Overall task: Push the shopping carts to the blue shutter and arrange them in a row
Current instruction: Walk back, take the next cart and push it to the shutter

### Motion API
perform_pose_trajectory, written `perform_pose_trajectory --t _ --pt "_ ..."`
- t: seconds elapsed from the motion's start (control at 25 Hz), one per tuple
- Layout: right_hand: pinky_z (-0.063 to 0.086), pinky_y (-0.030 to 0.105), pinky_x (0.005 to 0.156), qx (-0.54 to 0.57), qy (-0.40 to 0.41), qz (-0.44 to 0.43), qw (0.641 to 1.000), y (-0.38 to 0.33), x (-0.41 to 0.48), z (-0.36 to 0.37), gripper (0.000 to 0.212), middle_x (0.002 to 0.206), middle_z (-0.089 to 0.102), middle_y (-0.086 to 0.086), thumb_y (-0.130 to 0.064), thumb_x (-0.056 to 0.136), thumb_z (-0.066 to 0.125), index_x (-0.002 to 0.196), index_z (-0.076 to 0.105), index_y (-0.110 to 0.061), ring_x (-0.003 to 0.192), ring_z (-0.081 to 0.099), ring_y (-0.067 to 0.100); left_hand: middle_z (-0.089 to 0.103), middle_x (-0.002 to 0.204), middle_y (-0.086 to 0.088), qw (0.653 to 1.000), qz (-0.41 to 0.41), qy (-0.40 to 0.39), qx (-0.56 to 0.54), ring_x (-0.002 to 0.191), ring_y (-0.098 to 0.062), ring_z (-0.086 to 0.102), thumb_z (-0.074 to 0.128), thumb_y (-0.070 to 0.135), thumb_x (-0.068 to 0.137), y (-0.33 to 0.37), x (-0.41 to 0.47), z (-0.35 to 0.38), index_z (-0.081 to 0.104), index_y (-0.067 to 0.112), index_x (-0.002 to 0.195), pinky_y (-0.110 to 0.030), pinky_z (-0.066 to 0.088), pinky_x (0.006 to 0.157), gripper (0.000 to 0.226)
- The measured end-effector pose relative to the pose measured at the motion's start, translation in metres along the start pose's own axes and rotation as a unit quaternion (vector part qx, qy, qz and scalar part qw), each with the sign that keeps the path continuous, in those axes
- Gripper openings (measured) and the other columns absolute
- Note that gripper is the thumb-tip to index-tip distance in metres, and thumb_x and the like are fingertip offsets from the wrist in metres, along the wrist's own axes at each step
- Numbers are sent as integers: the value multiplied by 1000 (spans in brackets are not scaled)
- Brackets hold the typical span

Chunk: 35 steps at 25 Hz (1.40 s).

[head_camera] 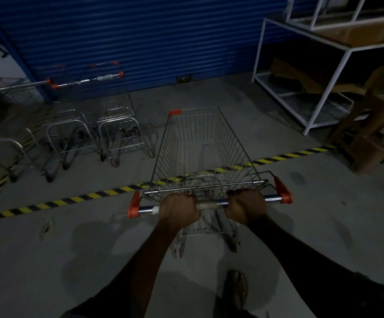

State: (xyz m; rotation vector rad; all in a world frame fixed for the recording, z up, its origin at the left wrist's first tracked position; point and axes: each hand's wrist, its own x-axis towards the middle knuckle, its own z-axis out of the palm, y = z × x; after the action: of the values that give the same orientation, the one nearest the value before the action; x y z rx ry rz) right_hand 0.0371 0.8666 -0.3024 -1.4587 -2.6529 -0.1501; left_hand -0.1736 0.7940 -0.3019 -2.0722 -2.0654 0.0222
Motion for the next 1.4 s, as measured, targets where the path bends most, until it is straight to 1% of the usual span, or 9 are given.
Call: perform_pose_trajectory --t 0.12,0.24,0.56,0.68,0.8,0.88,0.96,1.12,1.4 --pt "48 27 47 -4 14 10 1000 17 63 12 27 52 62 3 -38 50 75 66 67 -18 43 61 26 57 45 -1 1000 -8 19 -11 38 -20 58 79 53 56 -18 62 13 61 20 55 -23 43 44 38" --pt "48 28 48 9 10 10 1000 33 128 21 25 53 63 3 -38 48 70 60 63 -17 45 62 27 59 46 -1 999 -36 23 -7 39 -20 59 78 55 56 -34 122 26 63 19 54 -23 44 43 39" --pt "48 28 50 32 1 -22 999 73 289 46 15 54 62 2 -31 56 58 59 65 -18 46 61 26 65 54 0 996 -80 -17 -21 47 -18 65 70 59 58 -82 266 47 68 23 63 -24 48 46 36" --pt "50 35 55 30 28 -36 999 79 347 62 20 59 60 6 -30 62 44 63 61 -19 52 60 29 65 54 0 996 -80 -33 -25 48 -19 65 65 56 59 -105 318 56 68 23 64 -24 47 46 33" --pt "51 40 70 28 35 -32 999 79 401 75 32 66 63 7 -38 64 41 68 65 -17 64 62 30 66 56 -1 996 -75 -45 -22 50 -20 66 59 55 61 -130 365 68 69 23 68 -24 47 48 34" --pt "52 44 82 27 26 -19 999 78 443 80 35 73 67 7 -41 60 48 72 69 -16 75 65 32 65 55 -1 996 -75 -31 -23 49 -20 65 51 54 63 -150 397 78 68 23 67 -24 46 47 36" --pt "52 45 83 33 25 -8 999 75 483 84 26 74 68 6 -35 55 60 71 69 -16 79 65 33 69 64 -2 996 -71 -38 -30 59 -23 69 44 54 69 -172 428 83 69 22 74 -28 49 52 41" --pt "50 43 81 39 32 -3 999 63 559 92 18 70 65 5 -30 52 71 64 64 -18 75 64 32 76 97 -3 997 -55 -31 -32 92 -24 72 56 52 84 -222 486 97 71 23 103 -32 52 75 38" --pt "50 40 71 0 13 -18 1000 39 681 109 16 60 61 7 -29 55 71 56 60 -17 59 60 29 74 107 -6 995 -82 -34 -54 99 -30 71 70 38 83 -301 566 132 66 24 121 -36 54 80 41"
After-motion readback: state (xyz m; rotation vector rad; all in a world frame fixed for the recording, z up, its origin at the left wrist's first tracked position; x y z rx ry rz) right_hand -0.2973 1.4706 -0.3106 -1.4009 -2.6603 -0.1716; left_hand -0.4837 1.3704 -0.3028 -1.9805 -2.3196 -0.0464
